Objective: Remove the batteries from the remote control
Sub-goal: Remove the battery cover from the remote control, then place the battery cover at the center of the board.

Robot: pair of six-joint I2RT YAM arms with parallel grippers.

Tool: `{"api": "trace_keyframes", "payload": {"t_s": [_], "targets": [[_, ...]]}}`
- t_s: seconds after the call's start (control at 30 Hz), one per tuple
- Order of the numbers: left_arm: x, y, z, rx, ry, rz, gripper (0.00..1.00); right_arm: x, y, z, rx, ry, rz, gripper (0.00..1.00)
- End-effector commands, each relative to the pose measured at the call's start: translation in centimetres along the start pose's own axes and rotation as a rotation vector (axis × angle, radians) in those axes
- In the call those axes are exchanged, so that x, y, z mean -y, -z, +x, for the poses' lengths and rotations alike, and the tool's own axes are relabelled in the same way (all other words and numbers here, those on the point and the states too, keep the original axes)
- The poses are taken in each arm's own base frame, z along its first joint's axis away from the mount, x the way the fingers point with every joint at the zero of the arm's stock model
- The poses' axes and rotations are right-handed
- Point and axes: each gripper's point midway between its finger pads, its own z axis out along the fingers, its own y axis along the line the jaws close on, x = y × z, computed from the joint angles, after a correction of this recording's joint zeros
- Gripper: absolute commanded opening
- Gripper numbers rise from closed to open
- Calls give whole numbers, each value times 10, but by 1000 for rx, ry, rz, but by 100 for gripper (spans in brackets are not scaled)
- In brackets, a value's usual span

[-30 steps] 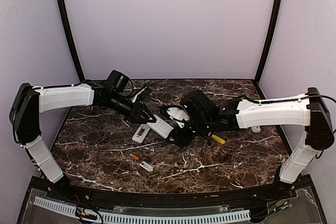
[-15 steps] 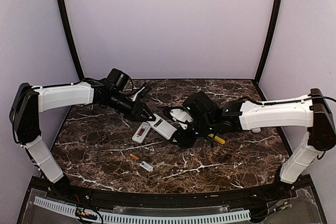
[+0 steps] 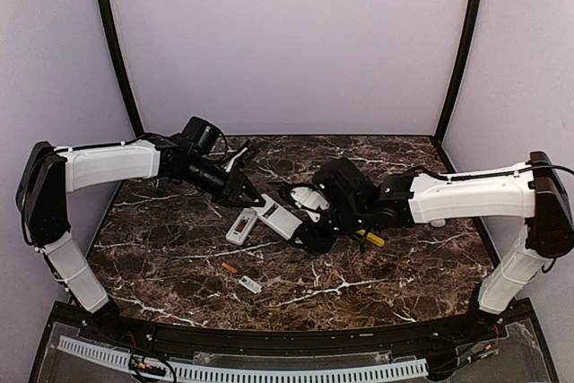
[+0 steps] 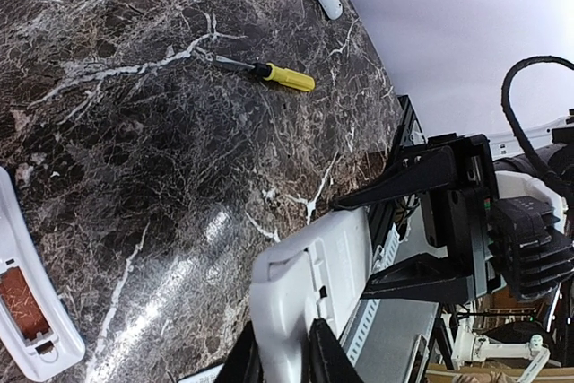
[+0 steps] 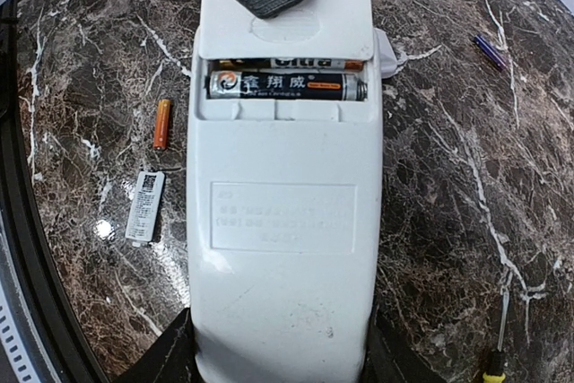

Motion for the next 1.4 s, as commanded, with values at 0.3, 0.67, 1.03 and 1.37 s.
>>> {"api": "trace_keyframes", "payload": {"t_s": [0.3,0.67,1.03,1.37], "targets": [[27,9,-2,20,10,114,8,6,-3,0,43,-47,50,0],[44,33,-18,179,23,148,3,13,3,8,75,-106,55,0],[-94,81,21,232,162,-561,4,7,2,21,71,-197,-2,0],[-159,107,47,142,230,-943,7,9,-17,41,-34,-317,29,0]]}}
